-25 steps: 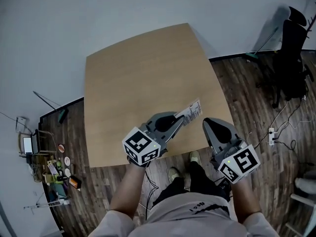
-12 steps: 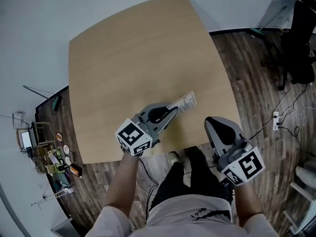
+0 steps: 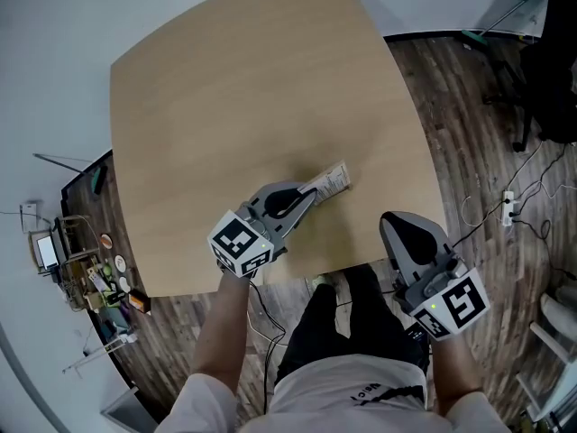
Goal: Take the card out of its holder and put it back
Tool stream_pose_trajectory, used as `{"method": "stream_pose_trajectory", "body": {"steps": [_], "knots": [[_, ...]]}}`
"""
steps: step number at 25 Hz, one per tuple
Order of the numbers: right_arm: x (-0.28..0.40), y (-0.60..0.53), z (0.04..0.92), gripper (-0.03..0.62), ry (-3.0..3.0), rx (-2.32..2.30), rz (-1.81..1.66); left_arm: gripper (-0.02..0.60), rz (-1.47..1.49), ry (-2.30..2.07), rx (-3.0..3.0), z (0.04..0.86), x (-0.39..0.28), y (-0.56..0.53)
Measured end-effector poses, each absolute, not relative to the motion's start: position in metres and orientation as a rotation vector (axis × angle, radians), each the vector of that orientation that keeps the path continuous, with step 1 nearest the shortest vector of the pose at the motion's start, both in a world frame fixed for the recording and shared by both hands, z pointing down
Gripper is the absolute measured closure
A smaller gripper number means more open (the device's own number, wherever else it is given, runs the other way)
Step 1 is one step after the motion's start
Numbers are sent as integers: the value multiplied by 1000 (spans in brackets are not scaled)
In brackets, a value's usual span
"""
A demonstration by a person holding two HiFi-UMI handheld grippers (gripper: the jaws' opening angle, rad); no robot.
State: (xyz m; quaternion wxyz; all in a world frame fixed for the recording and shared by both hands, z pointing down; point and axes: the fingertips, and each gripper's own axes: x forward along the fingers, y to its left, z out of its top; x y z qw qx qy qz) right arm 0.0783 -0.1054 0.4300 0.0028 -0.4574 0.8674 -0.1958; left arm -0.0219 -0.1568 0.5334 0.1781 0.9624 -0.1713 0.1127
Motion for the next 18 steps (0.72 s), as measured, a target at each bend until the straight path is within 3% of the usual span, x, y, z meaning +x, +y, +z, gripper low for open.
{"method": "stream_pose_trajectory", "body": {"steps": [18], "knots": [[77,-105,448,580,2747,-1431,-668,557,375,-346,2803,551,-15,-157]]}}
